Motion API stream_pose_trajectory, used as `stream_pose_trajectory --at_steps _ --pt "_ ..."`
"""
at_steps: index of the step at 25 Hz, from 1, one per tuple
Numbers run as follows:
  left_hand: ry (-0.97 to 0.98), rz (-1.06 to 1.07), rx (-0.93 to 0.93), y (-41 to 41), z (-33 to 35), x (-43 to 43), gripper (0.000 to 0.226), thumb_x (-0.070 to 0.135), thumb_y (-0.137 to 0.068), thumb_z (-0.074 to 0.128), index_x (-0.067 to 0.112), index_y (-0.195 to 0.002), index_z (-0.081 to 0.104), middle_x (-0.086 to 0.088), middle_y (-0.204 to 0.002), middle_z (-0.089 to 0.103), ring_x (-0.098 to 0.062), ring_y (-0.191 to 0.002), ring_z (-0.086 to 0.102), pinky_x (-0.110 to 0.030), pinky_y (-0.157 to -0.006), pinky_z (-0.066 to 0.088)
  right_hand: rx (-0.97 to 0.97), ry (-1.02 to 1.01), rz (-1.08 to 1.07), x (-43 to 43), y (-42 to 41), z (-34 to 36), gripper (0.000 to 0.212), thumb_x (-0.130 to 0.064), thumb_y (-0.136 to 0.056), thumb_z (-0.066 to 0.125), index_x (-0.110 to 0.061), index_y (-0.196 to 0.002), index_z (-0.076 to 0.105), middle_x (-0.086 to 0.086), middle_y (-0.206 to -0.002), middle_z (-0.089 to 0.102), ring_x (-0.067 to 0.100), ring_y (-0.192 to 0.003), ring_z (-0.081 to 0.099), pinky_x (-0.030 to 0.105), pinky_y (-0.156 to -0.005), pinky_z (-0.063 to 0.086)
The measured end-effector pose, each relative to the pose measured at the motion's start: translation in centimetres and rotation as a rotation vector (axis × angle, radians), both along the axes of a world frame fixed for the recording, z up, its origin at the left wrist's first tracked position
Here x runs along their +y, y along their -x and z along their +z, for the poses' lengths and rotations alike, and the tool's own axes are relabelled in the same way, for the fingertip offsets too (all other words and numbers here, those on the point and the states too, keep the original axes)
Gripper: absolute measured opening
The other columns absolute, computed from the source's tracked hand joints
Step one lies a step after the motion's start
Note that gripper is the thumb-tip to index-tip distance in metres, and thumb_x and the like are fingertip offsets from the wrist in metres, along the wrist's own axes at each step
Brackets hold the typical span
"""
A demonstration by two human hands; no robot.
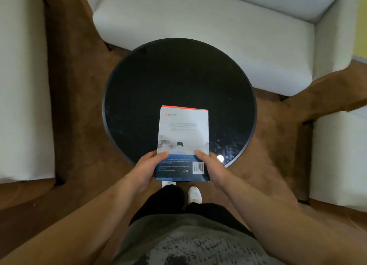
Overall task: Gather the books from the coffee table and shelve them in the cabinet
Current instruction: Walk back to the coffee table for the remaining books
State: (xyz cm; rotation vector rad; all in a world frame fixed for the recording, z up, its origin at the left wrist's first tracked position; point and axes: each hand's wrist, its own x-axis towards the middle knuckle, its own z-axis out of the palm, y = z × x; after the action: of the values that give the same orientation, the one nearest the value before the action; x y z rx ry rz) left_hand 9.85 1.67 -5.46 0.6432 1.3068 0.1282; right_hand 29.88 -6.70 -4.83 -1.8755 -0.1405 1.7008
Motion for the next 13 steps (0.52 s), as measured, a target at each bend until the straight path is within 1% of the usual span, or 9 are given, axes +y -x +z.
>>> stream_pose_trajectory --at_steps 3,4,6,7,8,9,10,11,13 --pt "0.005 0.04 0.024 -0.8 0.9 -2.4 0.038 0.031 -0.092 0.067 0.012 -0.123 0.058 -0.012 -0.112 0.071 -0.027 -0.101 0.069 -0.037 -0.078 0.057 -0.025 0.018 0.047 -0.9 -1.1 0.6 0.05 -0.05 -0.097 0.06 -0.017 -0.132 0.047 0.009 -0.117 0.069 0.019 -0.096 0.069 0.026 -0.068 0.052" --pt "0.014 0.056 0.026 -0.9 1.0 -3.5 0.037 0.03 -0.092 0.067 0.013 -0.123 0.057 -0.012 -0.113 0.07 -0.027 -0.102 0.068 -0.037 -0.08 0.057 -0.031 0.027 0.077 -1.7 -1.3 0.5 0.051 -0.05 -0.096 0.06 -0.017 -0.132 0.048 0.008 -0.116 0.07 0.019 -0.095 0.07 0.026 -0.068 0.052" --pt "0.05 0.083 0.031 -0.9 0.7 -6.0 0.042 0.03 -0.089 0.07 0.014 -0.125 0.056 -0.011 -0.115 0.07 -0.028 -0.106 0.067 -0.043 -0.09 0.056 -0.011 0.048 0.114 -3.6 -1.5 0.4 0.047 -0.048 -0.097 0.061 -0.019 -0.131 0.048 0.008 -0.114 0.071 0.019 -0.093 0.071 0.027 -0.069 0.053" --pt "0.071 0.091 0.028 -0.8 0.8 -7.1 0.044 0.03 -0.088 0.072 0.016 -0.126 0.056 -0.011 -0.116 0.07 -0.029 -0.107 0.068 -0.046 -0.093 0.056 0.0 0.054 0.13 -4.6 -1.6 0.5 0.045 -0.047 -0.097 0.061 -0.021 -0.131 0.047 0.007 -0.114 0.072 0.019 -0.094 0.072 0.028 -0.07 0.055" --pt "0.083 0.099 0.02 -0.8 0.9 -7.9 0.044 0.03 -0.086 0.073 0.018 -0.125 0.056 -0.011 -0.117 0.07 -0.029 -0.107 0.068 -0.047 -0.093 0.056 0.005 0.052 0.149 -5.4 -1.9 0.3 0.046 -0.047 -0.097 0.062 -0.022 -0.132 0.047 0.007 -0.116 0.071 0.02 -0.097 0.072 0.031 -0.074 0.058" --pt "0.081 0.107 0.012 -0.8 0.9 -8.3 0.045 0.03 -0.084 0.075 0.019 -0.124 0.056 -0.01 -0.118 0.069 -0.029 -0.107 0.068 -0.047 -0.092 0.057 0.009 0.045 0.173 -5.9 -2.2 -0.2 0.05 -0.047 -0.095 0.064 -0.022 -0.134 0.046 0.006 -0.12 0.071 0.021 -0.103 0.071 0.036 -0.084 0.06" --pt "0.078 0.12 0.006 -0.6 0.8 -8.3 0.048 0.031 -0.081 0.076 0.021 -0.123 0.056 -0.01 -0.119 0.069 -0.029 -0.108 0.068 -0.048 -0.093 0.056 0.02 0.029 0.199 -6.1 -2.6 -0.6 0.054 -0.047 -0.093 0.067 -0.021 -0.136 0.045 0.005 -0.123 0.07 0.023 -0.108 0.07 0.041 -0.094 0.059" --pt "0.081 0.135 0.007 -0.6 0.8 -8.4 0.052 0.032 -0.078 0.078 0.022 -0.124 0.055 -0.01 -0.12 0.068 -0.029 -0.109 0.067 -0.049 -0.096 0.055 0.033 0.016 0.218 -6.0 -2.8 -0.7 0.059 -0.046 -0.091 0.07 -0.021 -0.138 0.044 0.005 -0.126 0.069 0.023 -0.112 0.069 0.044 -0.101 0.056" --pt "0.109 0.176 -0.008 -0.7 0.8 -8.4 0.065 0.033 -0.07 0.082 0.025 -0.127 0.052 -0.011 -0.122 0.066 -0.032 -0.112 0.065 -0.054 -0.101 0.051 0.096 0.019 0.183 -6.0 -2.8 -1.0 0.068 -0.045 -0.086 0.076 -0.02 -0.14 0.044 0.007 -0.126 0.071 0.025 -0.113 0.07 0.046 -0.104 0.054"
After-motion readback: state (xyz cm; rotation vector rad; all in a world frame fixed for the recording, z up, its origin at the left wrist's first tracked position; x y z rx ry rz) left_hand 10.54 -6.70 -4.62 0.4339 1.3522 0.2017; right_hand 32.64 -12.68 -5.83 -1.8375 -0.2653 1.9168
